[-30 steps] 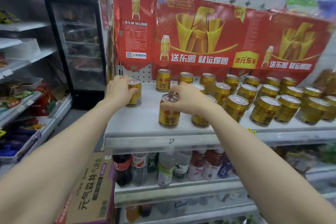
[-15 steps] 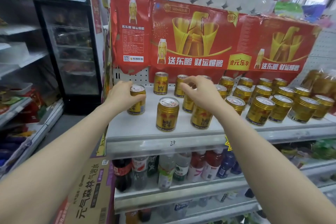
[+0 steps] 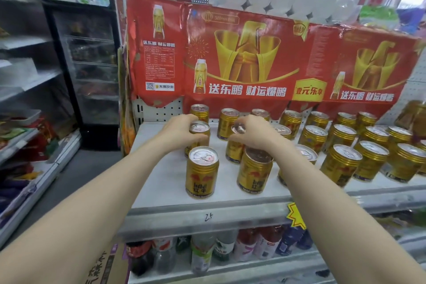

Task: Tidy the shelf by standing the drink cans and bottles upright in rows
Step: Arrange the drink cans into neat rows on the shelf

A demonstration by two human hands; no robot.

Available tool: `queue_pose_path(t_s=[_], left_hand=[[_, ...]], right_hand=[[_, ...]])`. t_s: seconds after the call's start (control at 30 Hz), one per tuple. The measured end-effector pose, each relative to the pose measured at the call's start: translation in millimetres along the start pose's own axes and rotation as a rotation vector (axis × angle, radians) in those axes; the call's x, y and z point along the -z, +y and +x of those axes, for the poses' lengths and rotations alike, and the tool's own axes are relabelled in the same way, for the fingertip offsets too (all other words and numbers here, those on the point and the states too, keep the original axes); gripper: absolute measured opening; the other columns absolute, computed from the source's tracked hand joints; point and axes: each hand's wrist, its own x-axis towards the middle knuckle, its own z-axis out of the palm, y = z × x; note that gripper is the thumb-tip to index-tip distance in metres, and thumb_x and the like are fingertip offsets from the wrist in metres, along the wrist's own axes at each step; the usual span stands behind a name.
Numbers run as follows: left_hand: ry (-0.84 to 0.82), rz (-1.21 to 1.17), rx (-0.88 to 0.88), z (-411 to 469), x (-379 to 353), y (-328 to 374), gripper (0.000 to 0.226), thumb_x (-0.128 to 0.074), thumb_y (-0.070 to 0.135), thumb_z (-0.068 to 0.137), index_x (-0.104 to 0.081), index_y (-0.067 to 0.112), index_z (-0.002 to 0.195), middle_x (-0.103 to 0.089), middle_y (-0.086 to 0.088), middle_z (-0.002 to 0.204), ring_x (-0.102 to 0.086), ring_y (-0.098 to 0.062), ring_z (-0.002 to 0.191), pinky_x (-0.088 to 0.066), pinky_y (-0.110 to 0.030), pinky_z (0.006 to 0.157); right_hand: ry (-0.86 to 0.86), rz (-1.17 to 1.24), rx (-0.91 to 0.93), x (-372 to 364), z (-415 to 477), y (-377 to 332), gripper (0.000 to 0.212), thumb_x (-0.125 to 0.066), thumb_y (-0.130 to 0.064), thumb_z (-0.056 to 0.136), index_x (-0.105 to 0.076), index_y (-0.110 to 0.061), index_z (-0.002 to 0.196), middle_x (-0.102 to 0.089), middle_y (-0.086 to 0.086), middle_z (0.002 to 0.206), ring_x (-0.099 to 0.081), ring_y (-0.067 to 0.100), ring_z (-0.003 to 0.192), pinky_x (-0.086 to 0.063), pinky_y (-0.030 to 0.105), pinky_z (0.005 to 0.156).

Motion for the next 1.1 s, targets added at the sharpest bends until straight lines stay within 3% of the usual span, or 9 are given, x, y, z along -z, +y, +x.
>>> queue_pose_path(t_s=[0.2,0.33,0.4,0.47,0.63,0.73,0.83,0.93,1.1], left_hand=[[0.059,0.076,0.040,14,-13,8,0.067,-0.068,0.070,0.071,-0.058,0.025,0.120,-0.063,0.003,0.116,-0.057,-0.019,0.106,-0.046,-0.034,0.081],[-0.111,-0.034,-0.021,16,-5,8,0.060,-0.058,0.048,0.092,-0.047,0.021,0.144,-0.050,-0.003,0.145,-0.047,-0.022,0.131,-0.040,-0.035,0.103],[-0.111,-0.033,-0.038,15,-3,10,0.047,-0.060,0.042,0.093,-0.058,0.017,0.133,-0.060,-0.003,0.134,-0.053,-0.022,0.123,-0.043,-0.034,0.096],[-0.026,0.003,-0.035,17,-5,9,0.042,-0.064,0.049,0.088,-0.068,0.019,0.118,-0.068,-0.002,0.116,-0.060,-0.023,0.110,-0.047,-0.034,0.084],[-0.009,-0.038,-0.014,16,-6,5,0.049,-0.063,0.063,0.078,-0.066,0.029,0.114,-0.067,0.005,0.110,-0.059,-0.017,0.105,-0.047,-0.030,0.077],[-0.039,-0.072,-0.017,14,-3,4,0.044,-0.067,0.050,0.085,-0.064,0.027,0.122,-0.062,0.009,0.110,-0.057,-0.014,0.106,-0.049,-0.033,0.087],[-0.064,-0.061,-0.031,17,0,0,0.044,-0.067,0.055,0.082,-0.066,0.029,0.117,-0.066,0.009,0.111,-0.060,-0.013,0.106,-0.051,-0.033,0.086],[-0.069,-0.087,-0.008,25,4,-2,0.054,-0.057,0.062,0.088,-0.063,0.025,0.127,-0.061,0.011,0.118,-0.054,-0.011,0.110,-0.044,-0.030,0.090],[0.080,-0.039,0.027,56,10,-5,0.047,-0.054,0.039,0.098,-0.054,0.014,0.138,-0.059,-0.007,0.135,-0.054,-0.025,0.123,-0.043,-0.039,0.104]], right_hand=[[0.018,0.000,0.043,-4,6,11,0.045,-0.066,-0.047,0.087,-0.063,-0.019,0.121,-0.065,0.005,0.114,-0.060,0.021,0.093,-0.050,0.033,0.071],[0.015,0.031,0.048,-3,6,13,0.048,-0.067,-0.049,0.085,-0.063,-0.021,0.125,-0.065,0.004,0.116,-0.061,0.020,0.095,-0.056,0.037,0.078],[0.019,0.047,0.050,-2,6,13,0.049,-0.069,-0.048,0.085,-0.064,-0.019,0.123,-0.066,0.004,0.116,-0.061,0.021,0.097,-0.056,0.040,0.081],[0.027,0.070,0.049,-1,6,13,0.050,-0.070,-0.047,0.084,-0.065,-0.018,0.124,-0.067,0.005,0.118,-0.062,0.022,0.100,-0.056,0.041,0.084],[0.027,0.105,0.050,0,10,13,0.056,-0.074,-0.048,0.081,-0.064,-0.018,0.126,-0.067,0.004,0.122,-0.062,0.023,0.106,-0.055,0.041,0.088],[0.022,0.106,0.056,0,13,14,0.056,-0.074,-0.047,0.081,-0.063,-0.018,0.128,-0.065,0.004,0.127,-0.061,0.023,0.110,-0.054,0.040,0.091],[-0.018,0.099,0.086,1,17,19,0.060,-0.072,-0.051,0.082,-0.061,-0.019,0.131,-0.063,0.001,0.131,-0.060,0.021,0.113,-0.052,0.037,0.092],[-0.048,0.132,0.072,11,27,27,0.060,-0.061,-0.060,0.088,-0.062,-0.018,0.131,-0.065,0.000,0.127,-0.061,0.019,0.110,-0.052,0.035,0.091],[0.048,0.136,0.043,19,57,35,0.039,-0.059,-0.041,0.096,-0.064,-0.016,0.125,-0.067,0.003,0.121,-0.062,0.022,0.107,-0.051,0.039,0.095]])
